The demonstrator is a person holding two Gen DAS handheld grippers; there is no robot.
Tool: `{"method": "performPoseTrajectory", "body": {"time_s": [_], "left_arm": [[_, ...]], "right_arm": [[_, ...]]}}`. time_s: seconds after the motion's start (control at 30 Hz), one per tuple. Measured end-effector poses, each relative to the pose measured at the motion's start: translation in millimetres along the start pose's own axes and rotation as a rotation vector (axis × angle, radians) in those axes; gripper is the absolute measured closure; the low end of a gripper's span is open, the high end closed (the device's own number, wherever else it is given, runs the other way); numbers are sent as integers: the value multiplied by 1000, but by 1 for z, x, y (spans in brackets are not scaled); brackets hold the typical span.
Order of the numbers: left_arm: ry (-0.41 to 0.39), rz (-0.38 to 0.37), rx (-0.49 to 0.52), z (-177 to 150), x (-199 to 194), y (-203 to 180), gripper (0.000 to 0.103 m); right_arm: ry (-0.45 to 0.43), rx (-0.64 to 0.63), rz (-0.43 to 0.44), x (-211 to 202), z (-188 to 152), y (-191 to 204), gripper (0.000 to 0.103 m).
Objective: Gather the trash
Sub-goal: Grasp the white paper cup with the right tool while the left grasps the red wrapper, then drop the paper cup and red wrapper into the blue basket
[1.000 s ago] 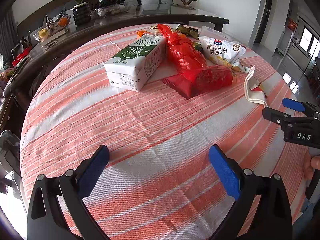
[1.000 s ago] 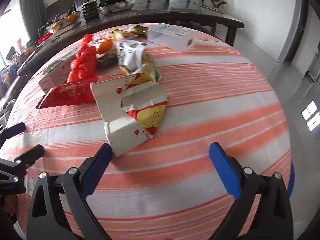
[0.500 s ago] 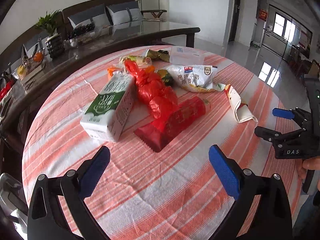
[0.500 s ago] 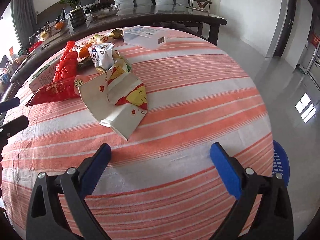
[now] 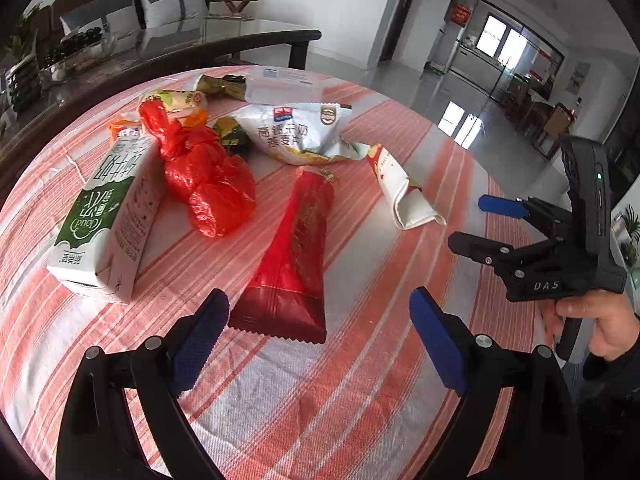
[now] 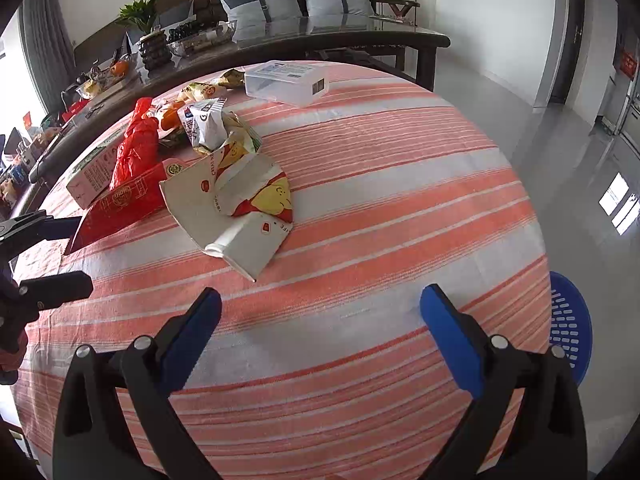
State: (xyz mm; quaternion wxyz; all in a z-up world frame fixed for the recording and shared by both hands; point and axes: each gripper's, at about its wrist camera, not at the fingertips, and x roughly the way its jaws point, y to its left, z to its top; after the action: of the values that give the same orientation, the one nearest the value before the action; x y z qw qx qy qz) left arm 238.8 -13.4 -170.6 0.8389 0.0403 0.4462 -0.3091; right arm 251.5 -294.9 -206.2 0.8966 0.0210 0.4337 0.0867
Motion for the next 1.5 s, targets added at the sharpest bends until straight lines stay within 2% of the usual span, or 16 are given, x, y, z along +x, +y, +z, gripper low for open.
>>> {"method": "performPoseTrajectory", "body": {"time_s": [0.17,0.27,0.37,0.5,0.57,0.63,0.67,0.73,0.9,0.97,1.0,1.03,1.07,1.17,1.2,1.5], "left_arm": [[13,82,25,20,16,-3,14],[72,128,77,23,33,-8,46],[63,127,62,16,21,-13,64],[69,117,15,-5,3,-24,64],[73,107,15,-16,-3,-32,63],[71,90,20,-22,-7,-39,43],[63,88,24,-23,-10,-41,39],[44,100,39,-21,-12,-43,33],[44,139,39,-7,-6,-33,32],[59,152,37,-5,-2,-28,37],[73,153,35,-4,1,-26,45],[90,150,35,-4,4,-26,50],[94,162,44,-4,8,-27,51],[93,168,62,-3,7,-32,80],[85,154,46,-4,4,-33,84],[21,13,-9,16,5,-75,87]], "right_arm": [[4,3,32,-3,-1,1,6],[31,-16,151,-6,2,13,7],[47,-126,118,3,10,32,9],[49,-191,52,14,18,26,28],[57,-154,-16,12,22,7,28],[61,-141,-106,7,23,-9,28],[56,-146,-129,2,23,-13,27],[40,-144,-80,-14,23,-12,27],[25,-178,114,-26,31,29,27],[40,-185,119,-15,39,44,27],[47,-180,110,-6,43,49,28],[59,-174,91,2,46,53,30],[73,-171,71,11,49,54,43],[97,-142,79,22,52,46,91],[80,-124,89,16,51,41,96],[-12,11,222,-51,53,-30,97]]}}
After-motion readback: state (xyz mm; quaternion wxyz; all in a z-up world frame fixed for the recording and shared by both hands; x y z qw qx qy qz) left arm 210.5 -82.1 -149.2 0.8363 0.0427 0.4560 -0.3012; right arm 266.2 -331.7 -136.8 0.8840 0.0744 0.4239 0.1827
